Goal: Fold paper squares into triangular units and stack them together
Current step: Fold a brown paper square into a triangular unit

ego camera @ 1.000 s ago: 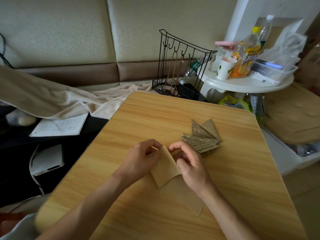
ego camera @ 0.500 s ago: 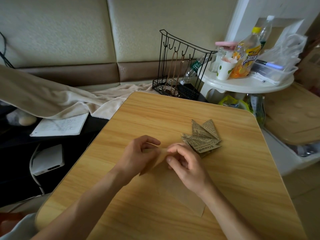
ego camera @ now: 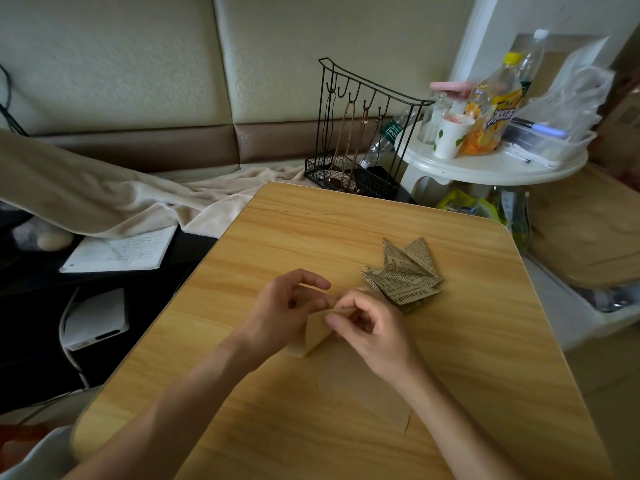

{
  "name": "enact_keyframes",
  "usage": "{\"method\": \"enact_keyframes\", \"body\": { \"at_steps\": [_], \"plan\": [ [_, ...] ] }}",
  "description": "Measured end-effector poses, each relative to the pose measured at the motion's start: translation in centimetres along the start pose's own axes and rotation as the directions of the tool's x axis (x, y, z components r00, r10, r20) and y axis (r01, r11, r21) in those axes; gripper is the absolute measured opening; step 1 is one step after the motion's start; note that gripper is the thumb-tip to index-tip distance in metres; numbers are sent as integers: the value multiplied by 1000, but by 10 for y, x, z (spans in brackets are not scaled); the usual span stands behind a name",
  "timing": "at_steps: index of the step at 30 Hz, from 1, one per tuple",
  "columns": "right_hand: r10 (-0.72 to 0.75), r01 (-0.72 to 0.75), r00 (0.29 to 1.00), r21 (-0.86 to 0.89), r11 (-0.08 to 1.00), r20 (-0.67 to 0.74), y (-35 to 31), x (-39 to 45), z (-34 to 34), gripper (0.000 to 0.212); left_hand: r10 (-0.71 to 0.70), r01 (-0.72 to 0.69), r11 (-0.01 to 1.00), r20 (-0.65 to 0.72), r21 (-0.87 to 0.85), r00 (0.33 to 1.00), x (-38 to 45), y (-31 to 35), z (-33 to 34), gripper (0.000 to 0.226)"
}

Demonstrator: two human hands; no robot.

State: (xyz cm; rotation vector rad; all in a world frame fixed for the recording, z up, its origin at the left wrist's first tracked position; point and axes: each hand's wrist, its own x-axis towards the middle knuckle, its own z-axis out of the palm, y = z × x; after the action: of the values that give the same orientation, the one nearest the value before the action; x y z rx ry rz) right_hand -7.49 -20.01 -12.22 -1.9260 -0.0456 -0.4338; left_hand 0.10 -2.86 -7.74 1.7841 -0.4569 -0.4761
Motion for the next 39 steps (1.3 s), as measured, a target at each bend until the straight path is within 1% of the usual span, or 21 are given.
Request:
{"method": "enact_keyframes", "body": {
  "at_steps": [2, 5, 10, 12, 15, 16, 21, 24, 26, 29, 32, 34, 38, 39],
  "plan": [
    [27, -27, 999, 18, 999, -25, -1, 0, 0, 20, 12, -12, 1000, 27, -9, 1000, -1, 1, 1, 18],
    [69, -69, 997, 9, 998, -38, 0, 0, 0, 18, -17, 16, 999, -14, -49, 1000, -1, 2, 2, 20],
    [124, -123, 988, 14, 992, -95, 0, -2, 0, 11, -7, 7, 1000, -19, -10, 1000, -1, 0, 0, 33],
    [135, -133, 985, 20, 991, -107, -1, -2, -1, 11, 8, -8, 1000, -21, 1, 1000, -1, -1, -1, 30],
    [145, -142, 983, 34, 989, -111, -3, -2, -2, 14, 32, -32, 999, -27, -2, 999, -1, -4, 0, 14],
    [150, -147, 982, 38, 988, -116, -4, -2, -2, 15, 39, -40, 999, -35, -8, 999, -2, -5, 1, 12],
    [164, -161, 979, 35, 986, -121, -4, -2, -2, 15, -2, -5, 998, -103, -67, 995, -2, -6, 5, 14],
    [159, -155, 980, 48, 987, -122, -3, -2, -1, 13, -11, 1, 994, -88, -112, 996, -3, -6, 5, 15],
    [154, -143, 979, 87, 986, -131, -4, -1, -1, 8, -10, -1, 991, -81, -130, 997, -3, -5, 5, 16],
    [163, -141, 975, 144, 979, -154, -2, -1, -2, 8, -23, 11, 989, -81, -148, 996, -3, -4, 5, 17],
    [179, -154, 970, 150, 977, -165, 1, -1, -2, 16, -38, 21, 986, -97, -168, 995, -3, -4, 6, 15],
    [183, -160, 968, 140, 977, -170, 1, 0, -2, 17, -52, 33, 980, -93, -196, 994, -4, -4, 6, 14],
    [179, -152, 967, 155, 976, -179, 1, 0, 0, 9, -75, 54, 975, -88, -217, 993, -3, -4, 6, 13],
    [183, -152, 967, 172, 973, -177, 1, 0, 0, 10, -76, 54, 974, -91, -220, 993, -3, -4, 5, 13]
  ]
}}
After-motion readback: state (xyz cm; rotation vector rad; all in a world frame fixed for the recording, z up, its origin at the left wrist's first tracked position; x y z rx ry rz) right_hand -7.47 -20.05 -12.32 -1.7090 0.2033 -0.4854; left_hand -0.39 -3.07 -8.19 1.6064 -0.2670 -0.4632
